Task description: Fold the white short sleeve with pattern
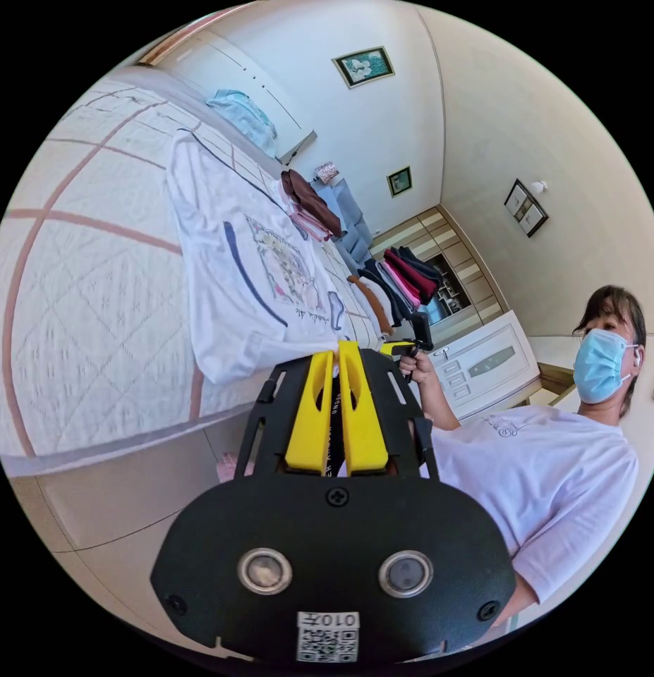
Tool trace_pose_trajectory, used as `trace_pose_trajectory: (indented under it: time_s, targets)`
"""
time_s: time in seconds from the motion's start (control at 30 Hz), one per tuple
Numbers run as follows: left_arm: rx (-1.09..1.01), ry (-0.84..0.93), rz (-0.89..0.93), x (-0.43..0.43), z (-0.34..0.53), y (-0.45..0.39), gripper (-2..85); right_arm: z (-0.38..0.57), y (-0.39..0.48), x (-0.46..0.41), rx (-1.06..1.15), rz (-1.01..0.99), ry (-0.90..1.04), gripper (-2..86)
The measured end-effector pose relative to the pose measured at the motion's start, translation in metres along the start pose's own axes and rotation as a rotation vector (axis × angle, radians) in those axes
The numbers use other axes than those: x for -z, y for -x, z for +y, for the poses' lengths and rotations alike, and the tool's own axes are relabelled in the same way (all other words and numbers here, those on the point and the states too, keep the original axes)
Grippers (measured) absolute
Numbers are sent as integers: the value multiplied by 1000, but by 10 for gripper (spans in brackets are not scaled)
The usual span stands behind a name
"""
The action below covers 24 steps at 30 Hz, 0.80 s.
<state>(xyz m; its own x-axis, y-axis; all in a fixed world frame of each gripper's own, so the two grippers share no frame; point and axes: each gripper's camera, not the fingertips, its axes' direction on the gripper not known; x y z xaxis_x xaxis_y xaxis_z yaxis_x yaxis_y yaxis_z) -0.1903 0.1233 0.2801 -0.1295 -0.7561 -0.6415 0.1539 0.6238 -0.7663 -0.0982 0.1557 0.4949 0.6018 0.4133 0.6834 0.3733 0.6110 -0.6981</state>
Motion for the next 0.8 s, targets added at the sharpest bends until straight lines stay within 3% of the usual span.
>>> trace_pose_trajectory:
  time_s: [0.13, 0.3, 0.4, 0.63, 0.8]
  targets:
    - [-24, 8, 47, -16, -62, -5, 8, -30, 63, -8, 170, 306, 5, 21]
    - [-54, 34, 78, -56, -128, -9, 7, -13, 127, -79, 366, 474, -7, 25]
    - [14, 33, 73, -76, -148, 10, 7, 0, 147, -125, 376, 487, 11, 37]
    - [121, -6, 64, -91, -151, 38, 7, 23, 192, -208, 368, 940, 76, 80]
    - [125, -19, 48, -91, -150, 30, 6, 21, 208, -241, 397, 1135, 136, 68]
